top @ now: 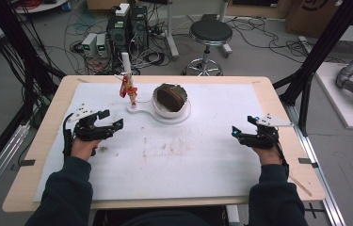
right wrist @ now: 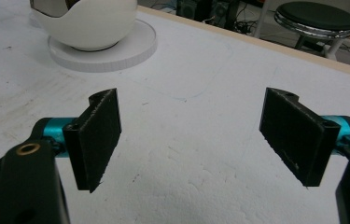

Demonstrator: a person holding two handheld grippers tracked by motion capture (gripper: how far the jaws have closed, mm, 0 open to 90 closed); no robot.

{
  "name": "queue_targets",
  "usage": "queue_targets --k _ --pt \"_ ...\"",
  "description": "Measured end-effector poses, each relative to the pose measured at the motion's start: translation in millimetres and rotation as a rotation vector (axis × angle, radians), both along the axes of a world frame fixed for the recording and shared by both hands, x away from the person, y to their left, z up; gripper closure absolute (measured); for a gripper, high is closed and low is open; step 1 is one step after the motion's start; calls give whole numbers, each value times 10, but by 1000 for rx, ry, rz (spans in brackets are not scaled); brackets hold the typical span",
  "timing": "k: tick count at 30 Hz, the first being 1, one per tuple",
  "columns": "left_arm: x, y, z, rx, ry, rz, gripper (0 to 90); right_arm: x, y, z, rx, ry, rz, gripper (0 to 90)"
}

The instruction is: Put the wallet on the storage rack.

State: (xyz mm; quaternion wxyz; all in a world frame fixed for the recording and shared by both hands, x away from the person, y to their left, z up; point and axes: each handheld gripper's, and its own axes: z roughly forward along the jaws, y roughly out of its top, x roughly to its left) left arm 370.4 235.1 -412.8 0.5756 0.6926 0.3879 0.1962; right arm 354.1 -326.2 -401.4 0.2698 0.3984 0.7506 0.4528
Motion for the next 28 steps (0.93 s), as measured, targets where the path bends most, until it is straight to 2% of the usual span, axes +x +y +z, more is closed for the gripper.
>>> queue_targets --k 10,28 --pt "4 -4 -7 2 0 -2 194 13 12 -13 -15 5 4 211" --pt "2 -6 -5 9 0 -4 195 20 11 -10 -12 -4 9 211"
